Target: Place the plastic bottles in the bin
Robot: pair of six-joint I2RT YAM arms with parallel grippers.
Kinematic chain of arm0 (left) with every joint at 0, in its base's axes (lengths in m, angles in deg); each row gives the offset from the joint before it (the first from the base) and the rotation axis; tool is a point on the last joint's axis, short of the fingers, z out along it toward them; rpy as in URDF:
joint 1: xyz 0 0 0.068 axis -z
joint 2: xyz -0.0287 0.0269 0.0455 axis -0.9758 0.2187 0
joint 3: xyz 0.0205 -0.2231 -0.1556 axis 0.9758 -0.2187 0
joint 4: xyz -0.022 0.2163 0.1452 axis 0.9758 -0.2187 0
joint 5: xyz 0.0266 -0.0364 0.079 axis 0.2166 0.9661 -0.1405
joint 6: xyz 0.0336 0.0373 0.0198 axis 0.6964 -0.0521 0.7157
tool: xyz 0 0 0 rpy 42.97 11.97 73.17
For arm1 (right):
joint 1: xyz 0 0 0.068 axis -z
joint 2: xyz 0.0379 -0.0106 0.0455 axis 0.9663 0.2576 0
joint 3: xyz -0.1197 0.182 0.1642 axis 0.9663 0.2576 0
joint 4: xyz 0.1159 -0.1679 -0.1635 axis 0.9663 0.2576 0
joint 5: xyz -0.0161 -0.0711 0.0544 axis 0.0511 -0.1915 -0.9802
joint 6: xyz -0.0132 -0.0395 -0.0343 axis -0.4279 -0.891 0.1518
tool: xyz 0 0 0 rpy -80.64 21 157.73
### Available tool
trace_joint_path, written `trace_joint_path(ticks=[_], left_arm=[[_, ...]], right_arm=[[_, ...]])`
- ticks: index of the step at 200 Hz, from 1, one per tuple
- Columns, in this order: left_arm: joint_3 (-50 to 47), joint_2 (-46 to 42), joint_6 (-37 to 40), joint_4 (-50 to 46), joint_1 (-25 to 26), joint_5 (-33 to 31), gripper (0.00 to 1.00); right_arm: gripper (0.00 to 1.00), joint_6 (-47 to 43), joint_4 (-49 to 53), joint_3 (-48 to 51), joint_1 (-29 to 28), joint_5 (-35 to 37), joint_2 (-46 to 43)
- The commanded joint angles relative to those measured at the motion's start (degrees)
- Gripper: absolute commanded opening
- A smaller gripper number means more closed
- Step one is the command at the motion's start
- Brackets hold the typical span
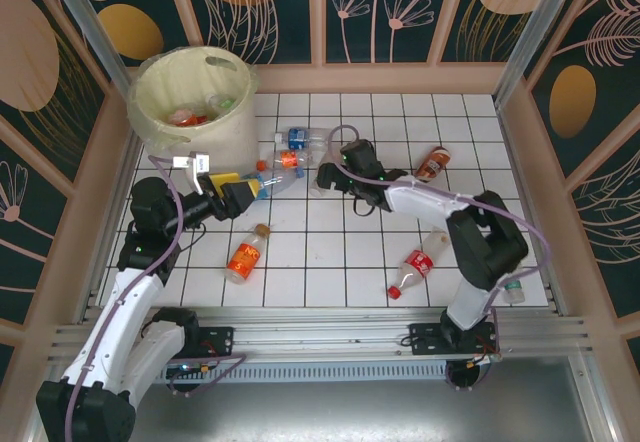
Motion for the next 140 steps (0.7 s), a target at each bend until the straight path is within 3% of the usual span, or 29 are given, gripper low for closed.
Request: trace_joint_path(ticks=[1,78,140], left_arm=[[0.8,-0.7,1.8,-0.4,0.2,0.9,0.99],[1.0,-0.4,2.3,-1.1,0.3,0.6,0.99],[0.9,-0.2,2.2,-1.0,0.3,0.2,0.99]], right_arm=[[0.99,0.3,-0.8,-5.5,0.2,1.6,4.7],[0.99,-0.4,5.5,-17.9,1.7,4.7,17.1],[0.94,-3.8,11.1,-22.6,2.4,7.7,20.9]])
